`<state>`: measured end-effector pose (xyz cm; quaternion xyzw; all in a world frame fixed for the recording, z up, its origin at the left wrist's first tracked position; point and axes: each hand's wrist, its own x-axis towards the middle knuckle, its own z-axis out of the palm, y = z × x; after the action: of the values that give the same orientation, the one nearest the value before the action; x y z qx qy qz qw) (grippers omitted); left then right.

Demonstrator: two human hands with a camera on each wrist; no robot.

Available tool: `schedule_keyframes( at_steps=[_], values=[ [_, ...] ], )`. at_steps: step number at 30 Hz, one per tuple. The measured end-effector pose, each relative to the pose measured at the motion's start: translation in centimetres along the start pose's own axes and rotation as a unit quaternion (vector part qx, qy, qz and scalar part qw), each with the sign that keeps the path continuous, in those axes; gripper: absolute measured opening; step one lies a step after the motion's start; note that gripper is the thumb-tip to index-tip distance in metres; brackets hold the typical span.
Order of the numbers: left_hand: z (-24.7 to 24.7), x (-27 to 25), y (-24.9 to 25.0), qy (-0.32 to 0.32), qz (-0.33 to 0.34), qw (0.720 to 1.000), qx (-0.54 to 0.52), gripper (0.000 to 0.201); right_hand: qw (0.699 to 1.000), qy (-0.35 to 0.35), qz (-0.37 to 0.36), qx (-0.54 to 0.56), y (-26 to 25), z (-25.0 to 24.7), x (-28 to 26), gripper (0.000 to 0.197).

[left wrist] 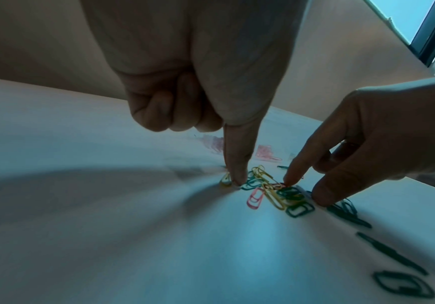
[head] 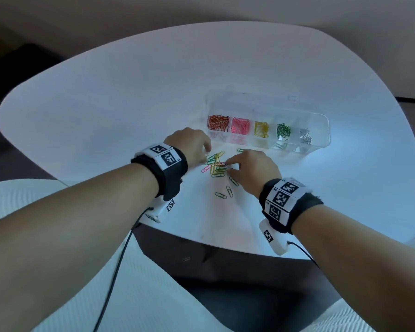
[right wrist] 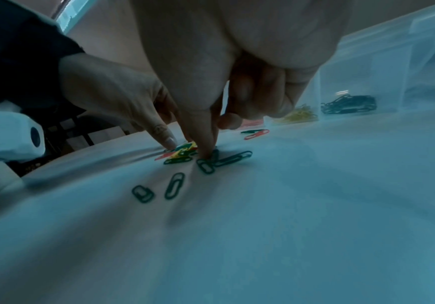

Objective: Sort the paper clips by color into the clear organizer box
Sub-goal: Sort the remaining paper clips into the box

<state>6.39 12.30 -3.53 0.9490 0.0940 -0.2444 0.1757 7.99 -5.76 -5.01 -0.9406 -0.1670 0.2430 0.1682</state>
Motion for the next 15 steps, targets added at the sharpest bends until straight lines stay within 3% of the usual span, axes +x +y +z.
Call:
schedule_keyframes(
  at_steps=[6,9,13,15],
  values=[
    [0.1,0.0,0.1,0.004,-0.008,1.0,-0.002,0.02,1.0,-0.013,0.008,-0.023,-0.1,-0.4,0.2,0.006],
    [-0.1,-0.1,0.3,0.003,-0.007,1.0,-0.001,0.017,0.999,-0.035,0.027,-0.011,0.0,-0.5,0.5,0.006],
    [-1.0,-0.2,0.7,0.001,-0.003,0.999,-0.038,0.012,0.996,-0.04,0.036,0.072,0.7,-1.3,0.1,0.011],
    [-1.7,-0.5,1.3,-0.001,0.015,0.998,-0.064,0.013,0.982,-0.065,0.055,0.169,1.0,-2.0,-0.4,0.012]
  ],
)
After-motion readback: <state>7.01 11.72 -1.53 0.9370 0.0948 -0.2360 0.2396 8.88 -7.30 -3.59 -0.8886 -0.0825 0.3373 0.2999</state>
